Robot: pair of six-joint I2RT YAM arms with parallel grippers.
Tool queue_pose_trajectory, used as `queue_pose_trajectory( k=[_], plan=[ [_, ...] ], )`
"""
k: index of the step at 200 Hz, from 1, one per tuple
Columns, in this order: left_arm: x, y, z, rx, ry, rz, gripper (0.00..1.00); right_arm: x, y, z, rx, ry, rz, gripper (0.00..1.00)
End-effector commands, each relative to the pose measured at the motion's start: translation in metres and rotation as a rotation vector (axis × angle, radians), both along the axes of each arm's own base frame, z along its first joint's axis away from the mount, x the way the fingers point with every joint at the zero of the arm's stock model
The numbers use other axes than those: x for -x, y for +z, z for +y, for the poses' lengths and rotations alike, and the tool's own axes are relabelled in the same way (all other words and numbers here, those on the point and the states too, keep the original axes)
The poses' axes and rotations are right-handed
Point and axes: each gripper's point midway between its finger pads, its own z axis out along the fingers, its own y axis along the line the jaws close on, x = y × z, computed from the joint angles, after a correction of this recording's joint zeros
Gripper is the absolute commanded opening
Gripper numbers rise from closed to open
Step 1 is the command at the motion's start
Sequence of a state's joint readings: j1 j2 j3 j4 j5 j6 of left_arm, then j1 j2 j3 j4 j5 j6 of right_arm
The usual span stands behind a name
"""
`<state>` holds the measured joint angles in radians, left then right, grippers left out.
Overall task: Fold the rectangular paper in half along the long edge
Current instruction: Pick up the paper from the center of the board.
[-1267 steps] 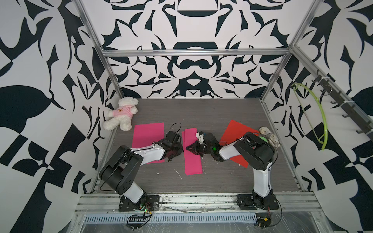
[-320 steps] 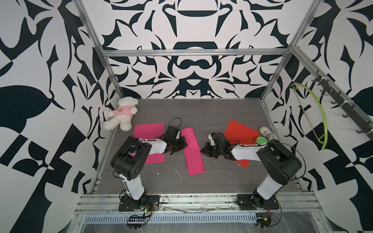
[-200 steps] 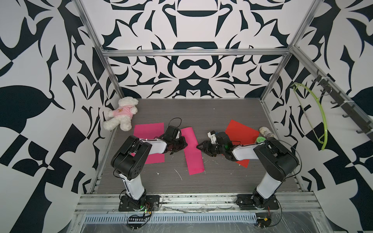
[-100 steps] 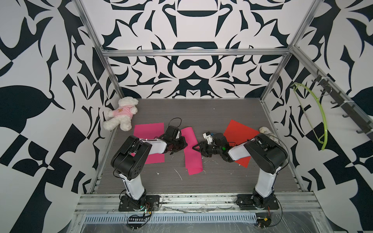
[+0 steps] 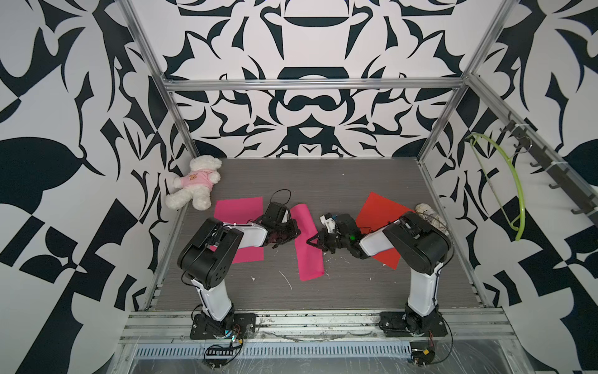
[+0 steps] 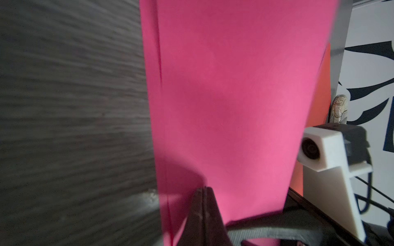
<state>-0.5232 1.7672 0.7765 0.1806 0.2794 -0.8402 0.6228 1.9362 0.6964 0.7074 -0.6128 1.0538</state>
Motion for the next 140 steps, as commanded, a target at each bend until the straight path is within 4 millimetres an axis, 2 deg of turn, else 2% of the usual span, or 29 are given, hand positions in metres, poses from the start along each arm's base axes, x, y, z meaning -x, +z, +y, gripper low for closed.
queue_pose_trajectory(
  k=[1,21,53,76,124,127,140],
  plan=[
    [0.064,-0.071,0.063,-0.284,0.062,0.27,0.02,-0.001,0.002,-0.004,0.026,-0.007,-0.041,0.0],
    [0.056,-0.057,0.061,-0.266,0.071,0.221,0.22,-0.004,0.013,-0.004,-0.003,-0.008,-0.099,0.0],
    [0.041,-0.018,0.061,-0.219,0.105,0.07,0.61,-0.009,0.039,-0.004,-0.036,-0.007,-0.213,0.0],
    [0.034,0.014,0.057,-0.143,0.116,-0.042,1.0,-0.012,0.062,-0.006,-0.043,0.0,-0.299,0.0],
    [0.03,0.092,0.03,0.178,0.077,-0.305,0.99,-0.014,0.119,-0.008,-0.122,0.003,-0.459,0.0],
    [0.03,0.105,0.029,0.209,0.074,-0.339,0.99,-0.013,0.122,-0.008,-0.127,0.004,-0.467,0.0],
    [0.033,0.128,0.024,0.292,0.059,-0.41,0.99,-0.012,0.136,-0.007,-0.156,0.012,-0.502,0.0]
  ],
)
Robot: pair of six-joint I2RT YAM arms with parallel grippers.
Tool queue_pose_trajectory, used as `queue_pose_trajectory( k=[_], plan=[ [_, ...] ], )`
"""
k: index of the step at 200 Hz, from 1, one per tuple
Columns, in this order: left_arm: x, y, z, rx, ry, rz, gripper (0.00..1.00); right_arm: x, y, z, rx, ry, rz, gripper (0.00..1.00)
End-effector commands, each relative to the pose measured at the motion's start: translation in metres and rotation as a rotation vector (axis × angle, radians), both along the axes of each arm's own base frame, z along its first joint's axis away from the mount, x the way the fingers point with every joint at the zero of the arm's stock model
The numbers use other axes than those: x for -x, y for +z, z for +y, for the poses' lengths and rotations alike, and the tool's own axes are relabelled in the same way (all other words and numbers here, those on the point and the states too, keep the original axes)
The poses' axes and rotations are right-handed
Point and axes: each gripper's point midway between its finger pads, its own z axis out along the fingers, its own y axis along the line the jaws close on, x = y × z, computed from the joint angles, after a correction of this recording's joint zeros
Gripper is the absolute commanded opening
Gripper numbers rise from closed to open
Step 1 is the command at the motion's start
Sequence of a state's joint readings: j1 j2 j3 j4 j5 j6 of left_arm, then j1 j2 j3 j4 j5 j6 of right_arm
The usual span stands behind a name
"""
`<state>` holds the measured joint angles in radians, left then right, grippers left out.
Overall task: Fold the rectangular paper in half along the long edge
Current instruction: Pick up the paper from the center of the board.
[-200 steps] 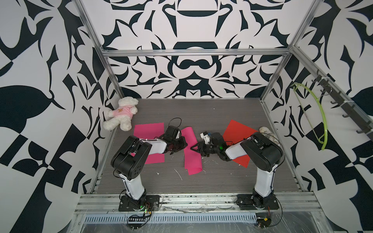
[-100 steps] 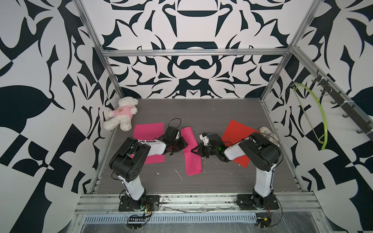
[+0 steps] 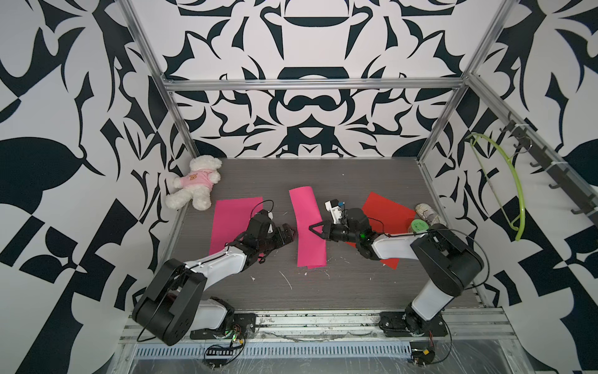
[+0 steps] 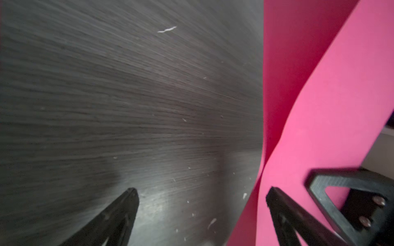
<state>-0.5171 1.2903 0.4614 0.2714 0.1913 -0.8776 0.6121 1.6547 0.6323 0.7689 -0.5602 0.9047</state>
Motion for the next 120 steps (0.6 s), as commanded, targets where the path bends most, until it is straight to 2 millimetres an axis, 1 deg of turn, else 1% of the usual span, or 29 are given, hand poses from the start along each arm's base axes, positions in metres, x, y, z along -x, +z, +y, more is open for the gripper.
queue_pose_trajectory(
  k=[1,24,38,53,74,88,102,108,113,120],
  plan=[
    [-0.005,0.063,-0.017,0.194,-0.049,-0.2,0.99,-0.002,0.035,0.001,-0.057,0.016,-0.133,0.0],
    [0.001,0.091,-0.024,0.3,-0.096,-0.289,0.99,0.003,0.057,0.005,-0.105,0.056,-0.183,0.0],
    [0.006,0.102,-0.03,0.36,-0.135,-0.324,0.99,0.005,0.068,0.007,-0.136,0.075,-0.208,0.0],
    [0.009,0.109,-0.035,0.392,-0.174,-0.345,0.99,0.008,0.079,0.009,-0.176,0.092,-0.226,0.0],
    [0.012,0.11,-0.039,0.404,-0.208,-0.37,0.99,0.013,0.09,0.012,-0.228,0.129,-0.235,0.0],
    [0.014,0.113,-0.04,0.408,-0.225,-0.391,0.94,0.015,0.092,0.014,-0.247,0.147,-0.234,0.0],
    [0.016,0.116,-0.041,0.412,-0.236,-0.405,0.86,0.016,0.093,0.014,-0.259,0.149,-0.232,0.0],
    [0.016,0.117,-0.041,0.414,-0.241,-0.409,0.75,0.016,0.094,0.014,-0.259,0.148,-0.234,0.0],
    [0.017,0.118,-0.041,0.417,-0.246,-0.412,0.7,0.016,0.094,0.014,-0.26,0.15,-0.233,0.0],
    [0.018,0.119,-0.041,0.417,-0.249,-0.415,0.66,0.016,0.094,0.014,-0.26,0.151,-0.232,0.0]
  ],
)
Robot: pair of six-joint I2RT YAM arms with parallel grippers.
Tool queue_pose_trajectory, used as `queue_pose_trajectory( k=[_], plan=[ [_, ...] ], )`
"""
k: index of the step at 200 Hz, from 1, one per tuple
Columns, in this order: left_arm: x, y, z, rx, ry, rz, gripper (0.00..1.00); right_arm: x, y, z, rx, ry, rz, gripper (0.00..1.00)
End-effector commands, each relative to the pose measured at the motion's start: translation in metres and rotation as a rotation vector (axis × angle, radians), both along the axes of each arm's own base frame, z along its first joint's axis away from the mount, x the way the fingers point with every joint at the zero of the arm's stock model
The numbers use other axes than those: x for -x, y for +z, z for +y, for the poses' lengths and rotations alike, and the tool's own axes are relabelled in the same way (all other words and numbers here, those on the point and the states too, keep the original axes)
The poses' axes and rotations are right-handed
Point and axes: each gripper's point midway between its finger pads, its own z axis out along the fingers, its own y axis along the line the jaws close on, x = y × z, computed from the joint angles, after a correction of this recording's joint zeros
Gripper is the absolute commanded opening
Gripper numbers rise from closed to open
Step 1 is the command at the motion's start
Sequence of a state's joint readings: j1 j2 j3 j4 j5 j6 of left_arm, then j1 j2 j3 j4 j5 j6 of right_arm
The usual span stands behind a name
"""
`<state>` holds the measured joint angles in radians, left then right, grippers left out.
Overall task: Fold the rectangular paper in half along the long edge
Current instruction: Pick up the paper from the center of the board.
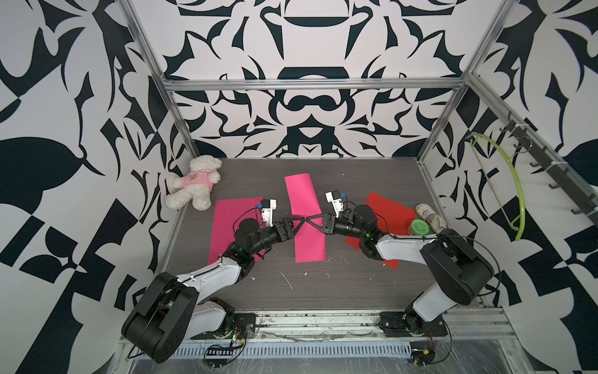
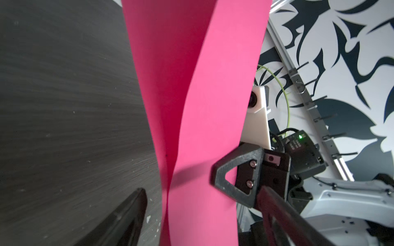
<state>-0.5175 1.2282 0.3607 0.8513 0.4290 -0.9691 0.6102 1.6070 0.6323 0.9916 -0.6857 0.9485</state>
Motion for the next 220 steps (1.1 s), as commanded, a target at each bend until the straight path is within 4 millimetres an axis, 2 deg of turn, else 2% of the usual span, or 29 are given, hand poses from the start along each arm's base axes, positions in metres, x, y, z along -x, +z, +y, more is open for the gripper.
queue_pose_trajectory(
  k=[1,35,66,97,112,148,166,190,206,220],
  plan=[
    [0.008,0.011,-0.004,0.021,-0.047,-0.069,0.66,0.004,0.026,0.002,-0.07,0.037,-0.068,0.0],
    [0.011,0.018,-0.005,0.037,-0.064,-0.098,0.41,0.005,0.027,0.003,-0.075,0.048,-0.065,0.0],
    [0.013,0.026,-0.008,0.049,-0.089,-0.113,0.26,0.005,0.03,0.005,-0.093,0.058,-0.064,0.0],
    [0.012,0.023,-0.009,0.043,-0.094,-0.107,0.11,0.005,0.03,0.005,-0.099,0.061,-0.063,0.0],
    [0.011,0.02,-0.009,0.038,-0.094,-0.101,0.0,0.005,0.032,0.005,-0.102,0.06,-0.068,0.0],
    [0.01,0.012,-0.009,0.02,-0.09,-0.089,0.0,0.006,0.039,0.001,-0.111,0.045,-0.087,0.0],
    [0.008,0.012,-0.008,0.024,-0.081,-0.094,0.0,0.002,0.043,-0.006,-0.116,0.011,-0.097,0.2],
    [0.008,0.014,-0.008,0.028,-0.077,-0.102,0.0,-0.002,0.05,-0.018,-0.126,-0.023,-0.106,0.35],
    [0.008,0.017,-0.008,0.033,-0.082,-0.111,0.0,-0.002,0.054,-0.02,-0.129,-0.021,-0.11,0.38],
    [0.01,0.021,-0.01,0.04,-0.096,-0.124,0.0,-0.001,0.056,-0.02,-0.133,-0.017,-0.112,0.35]
  ],
)
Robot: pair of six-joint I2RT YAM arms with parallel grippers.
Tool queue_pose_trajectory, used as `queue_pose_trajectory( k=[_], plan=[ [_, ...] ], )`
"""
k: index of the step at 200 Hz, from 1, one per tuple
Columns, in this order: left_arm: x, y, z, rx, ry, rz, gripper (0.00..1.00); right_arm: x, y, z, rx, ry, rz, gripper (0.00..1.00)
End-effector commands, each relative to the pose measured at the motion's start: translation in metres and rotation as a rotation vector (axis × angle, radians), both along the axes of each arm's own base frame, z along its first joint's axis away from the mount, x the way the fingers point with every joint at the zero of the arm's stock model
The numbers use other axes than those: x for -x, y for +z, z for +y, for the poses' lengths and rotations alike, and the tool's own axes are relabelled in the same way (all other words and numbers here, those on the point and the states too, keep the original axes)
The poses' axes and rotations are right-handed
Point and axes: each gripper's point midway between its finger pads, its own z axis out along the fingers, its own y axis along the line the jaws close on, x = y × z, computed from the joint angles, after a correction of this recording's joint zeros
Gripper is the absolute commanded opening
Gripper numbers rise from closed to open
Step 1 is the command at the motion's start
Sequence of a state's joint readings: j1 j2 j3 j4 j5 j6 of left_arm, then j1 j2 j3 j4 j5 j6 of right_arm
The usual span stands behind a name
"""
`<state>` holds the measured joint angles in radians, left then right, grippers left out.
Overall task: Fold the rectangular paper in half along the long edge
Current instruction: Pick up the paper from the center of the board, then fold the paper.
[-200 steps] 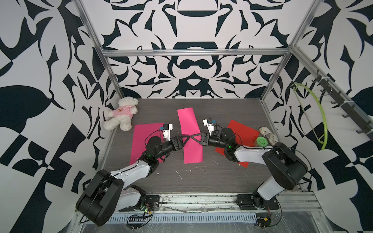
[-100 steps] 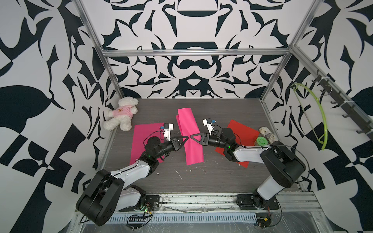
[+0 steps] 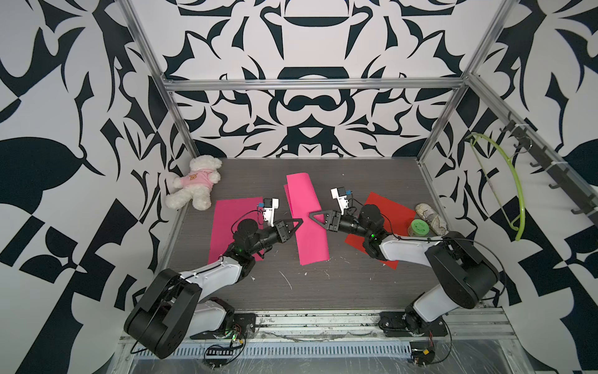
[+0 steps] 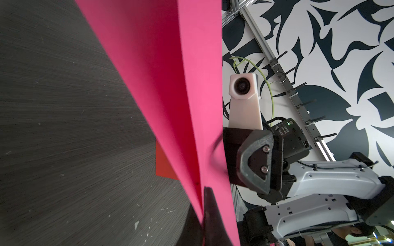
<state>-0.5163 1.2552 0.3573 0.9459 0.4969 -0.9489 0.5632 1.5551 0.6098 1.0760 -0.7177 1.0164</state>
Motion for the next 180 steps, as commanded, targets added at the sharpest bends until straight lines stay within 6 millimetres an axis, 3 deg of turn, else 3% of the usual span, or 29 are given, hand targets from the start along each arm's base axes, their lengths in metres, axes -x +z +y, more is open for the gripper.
queue_pose_trajectory(
  k=[1,13,23,55,63,67,84,93,102,121,139,153,162,171,180],
  plan=[
    [0.003,0.011,-0.003,0.016,-0.03,-0.054,0.0,0.002,0.028,-0.004,-0.051,-0.003,-0.086,0.35],
    [0.004,0.013,-0.004,0.021,-0.041,-0.066,0.0,0.002,0.029,-0.005,-0.054,-0.005,-0.086,0.21],
    [0.004,0.012,-0.004,0.019,-0.042,-0.065,0.0,0.002,0.031,-0.006,-0.055,-0.011,-0.091,0.0],
    [0.007,0.014,-0.005,0.023,-0.054,-0.083,0.0,0.003,0.036,-0.008,-0.054,-0.013,-0.104,0.01],
    [0.008,0.015,-0.005,0.025,-0.062,-0.089,0.0,0.004,0.038,-0.008,-0.053,-0.012,-0.11,0.17],
    [0.006,0.006,-0.007,0.012,-0.066,-0.065,0.0,0.004,0.039,-0.008,-0.052,-0.012,-0.113,0.24],
    [0.006,0.004,-0.009,0.009,-0.077,-0.062,0.0,0.003,0.044,-0.009,-0.051,-0.023,-0.124,0.34],
    [0.006,0.003,-0.01,0.008,-0.081,-0.061,0.0,0.002,0.047,-0.01,-0.054,-0.025,-0.129,0.26],
    [0.005,0.002,-0.01,0.007,-0.082,-0.058,0.0,0.001,0.051,-0.011,-0.058,-0.028,-0.135,0.0],
    [0.005,0.0,-0.01,0.006,-0.082,-0.056,0.0,-0.003,0.055,-0.013,-0.062,-0.044,-0.133,0.0],
    [0.005,-0.002,-0.01,0.005,-0.084,-0.057,0.0,-0.009,0.059,-0.013,-0.06,-0.058,-0.137,0.37],
    [0.004,-0.002,-0.011,0.006,-0.086,-0.058,0.0,-0.013,0.063,-0.013,-0.058,-0.068,-0.143,0.43],
    [0.004,-0.002,-0.011,0.007,-0.086,-0.06,0.0,-0.017,0.065,-0.014,-0.054,-0.079,-0.138,0.32],
    [0.004,-0.002,-0.011,0.008,-0.087,-0.061,0.0,-0.022,0.065,-0.015,-0.048,-0.092,-0.135,0.01],
    [0.003,-0.002,-0.012,0.008,-0.087,-0.06,0.0,-0.025,0.066,-0.016,-0.048,-0.105,-0.139,0.0]
  ],
)
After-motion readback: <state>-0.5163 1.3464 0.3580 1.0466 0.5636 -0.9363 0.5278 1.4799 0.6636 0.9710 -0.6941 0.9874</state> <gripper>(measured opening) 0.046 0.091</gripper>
